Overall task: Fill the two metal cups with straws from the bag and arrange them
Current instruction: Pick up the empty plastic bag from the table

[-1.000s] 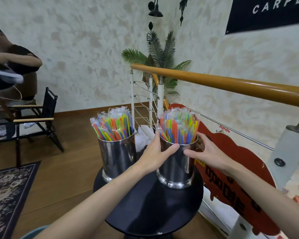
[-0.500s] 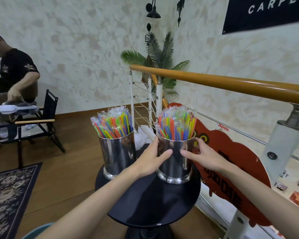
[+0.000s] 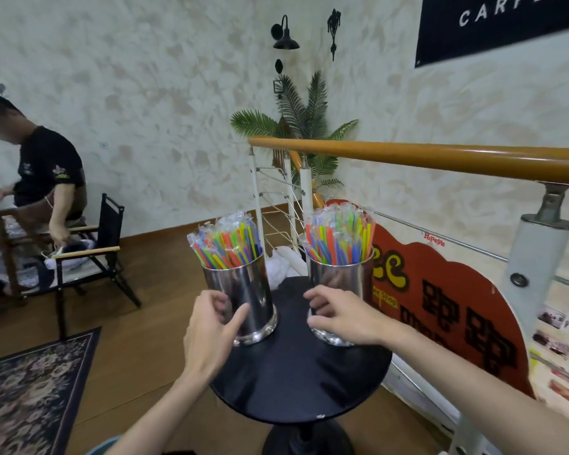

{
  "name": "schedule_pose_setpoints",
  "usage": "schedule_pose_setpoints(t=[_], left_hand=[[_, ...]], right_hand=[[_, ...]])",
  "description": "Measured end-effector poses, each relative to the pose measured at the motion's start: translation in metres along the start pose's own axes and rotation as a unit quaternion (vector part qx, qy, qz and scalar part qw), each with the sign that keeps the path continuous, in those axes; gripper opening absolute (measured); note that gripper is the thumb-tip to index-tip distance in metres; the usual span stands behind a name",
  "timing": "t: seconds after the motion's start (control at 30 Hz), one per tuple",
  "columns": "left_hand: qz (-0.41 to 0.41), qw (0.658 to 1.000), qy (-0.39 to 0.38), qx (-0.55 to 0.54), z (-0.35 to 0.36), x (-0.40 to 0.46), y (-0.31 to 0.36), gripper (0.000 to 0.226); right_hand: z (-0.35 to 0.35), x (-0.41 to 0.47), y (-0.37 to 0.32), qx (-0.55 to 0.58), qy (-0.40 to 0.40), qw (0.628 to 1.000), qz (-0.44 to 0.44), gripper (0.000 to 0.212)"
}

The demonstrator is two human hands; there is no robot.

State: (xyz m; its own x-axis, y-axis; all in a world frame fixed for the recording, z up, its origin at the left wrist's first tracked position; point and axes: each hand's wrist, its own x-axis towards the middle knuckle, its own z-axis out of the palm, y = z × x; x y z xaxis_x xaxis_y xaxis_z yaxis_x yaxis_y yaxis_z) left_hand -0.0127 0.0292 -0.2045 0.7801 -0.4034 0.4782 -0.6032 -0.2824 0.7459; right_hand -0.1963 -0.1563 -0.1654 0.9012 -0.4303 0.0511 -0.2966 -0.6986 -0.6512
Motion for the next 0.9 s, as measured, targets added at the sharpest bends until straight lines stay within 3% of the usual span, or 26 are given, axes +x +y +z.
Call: schedule_pose_setpoints(t=[0.07, 0.2, 0.33, 0.53, 0.73, 0.9], left_hand=[[-0.049, 0.999, 0.009, -0.012, -0.005, 0.01, -0.014, 0.063], [-0.103, 0.988, -0.091, -0.062, 0.001, 0.031, -0.026, 0.137], [-0.091, 0.978, -0.144, -0.12, 0.014, 0.047, -0.032, 0.162], [-0.056, 0.975, -0.142, -0.161, 0.021, 0.058, -0.054, 0.145], [-0.058, 0.972, -0.14, -0.18, 0.01, 0.067, -0.08, 0.132], [-0.056, 0.974, -0.135, -0.174, 0.003, 0.066, -0.091, 0.127]], right_hand=[[0.021, 0.027, -0.009, 0.028, -0.002, 1.0, -0.014, 0.063], [0.042, 0.074, -0.025, 0.039, 0.037, 0.998, -0.023, 0.077], [0.043, 0.105, -0.026, 0.04, 0.051, 0.998, -0.024, 0.084], [0.048, 0.14, -0.016, 0.036, 0.049, 0.998, -0.015, 0.098], [0.065, 0.178, -0.012, -0.01, 0.109, 0.992, 0.056, 0.089], [0.087, 0.205, -0.004, -0.106, 0.125, 0.984, 0.076, 0.106]])
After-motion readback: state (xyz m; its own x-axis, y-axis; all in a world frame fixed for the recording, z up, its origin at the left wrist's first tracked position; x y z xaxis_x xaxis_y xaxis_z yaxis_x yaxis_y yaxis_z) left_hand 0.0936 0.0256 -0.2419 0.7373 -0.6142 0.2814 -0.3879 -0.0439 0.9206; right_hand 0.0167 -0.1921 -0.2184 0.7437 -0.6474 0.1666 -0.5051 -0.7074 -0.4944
